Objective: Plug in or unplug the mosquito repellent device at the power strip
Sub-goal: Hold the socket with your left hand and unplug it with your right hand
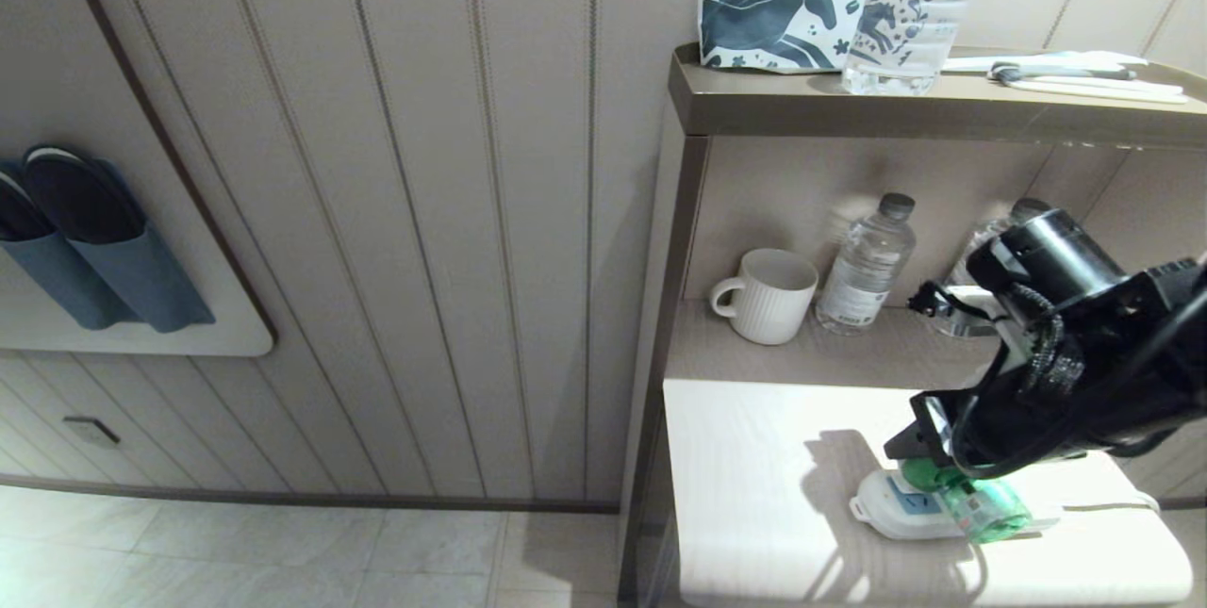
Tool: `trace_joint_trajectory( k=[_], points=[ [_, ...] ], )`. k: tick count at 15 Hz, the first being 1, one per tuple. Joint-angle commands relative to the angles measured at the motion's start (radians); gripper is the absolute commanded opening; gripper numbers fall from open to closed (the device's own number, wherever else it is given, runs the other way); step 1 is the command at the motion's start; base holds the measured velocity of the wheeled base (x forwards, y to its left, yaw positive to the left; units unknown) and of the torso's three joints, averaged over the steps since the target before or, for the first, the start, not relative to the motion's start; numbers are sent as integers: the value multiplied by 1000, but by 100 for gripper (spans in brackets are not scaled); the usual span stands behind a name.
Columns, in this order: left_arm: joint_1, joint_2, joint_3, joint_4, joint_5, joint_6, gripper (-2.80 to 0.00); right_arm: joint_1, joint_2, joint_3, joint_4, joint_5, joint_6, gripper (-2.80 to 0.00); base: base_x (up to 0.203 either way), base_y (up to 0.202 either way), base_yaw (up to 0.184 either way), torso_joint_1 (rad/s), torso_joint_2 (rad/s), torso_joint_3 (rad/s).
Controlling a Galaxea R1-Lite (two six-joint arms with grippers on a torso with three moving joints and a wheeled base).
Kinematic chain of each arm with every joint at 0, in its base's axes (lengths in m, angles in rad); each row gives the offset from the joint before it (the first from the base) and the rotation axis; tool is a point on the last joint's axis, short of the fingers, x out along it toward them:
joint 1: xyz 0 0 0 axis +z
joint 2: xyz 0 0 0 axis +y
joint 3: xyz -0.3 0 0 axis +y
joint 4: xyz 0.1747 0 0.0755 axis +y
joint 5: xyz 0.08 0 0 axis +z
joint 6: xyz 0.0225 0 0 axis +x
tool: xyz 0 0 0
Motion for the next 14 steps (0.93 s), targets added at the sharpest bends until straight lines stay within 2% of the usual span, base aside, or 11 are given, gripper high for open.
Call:
trace_joint_trajectory(
  k=[1,7,10,12,14],
  points=[
    [0,1,0,1,-1,0,-280,54,51,-44,7,0,21,-280,0,0,0,0,0,0],
    [0,1,0,1,1,0,-280,175,181,-165,15,-52,89,-280,0,0,0,0,0,0],
    [0,2,-15,2,5,-10,-280,216,220,-250,78,-53,121,-280,0,0,0,0,0,0],
    [0,31,-149,34,2,-38,-280,221,230,-276,89,-53,126,-280,0,0,0,0,0,0],
    [0,149,-280,70,-21,-73,-280,221,232,-287,90,-53,126,-280,0,0,0,0,0,0]
  ],
)
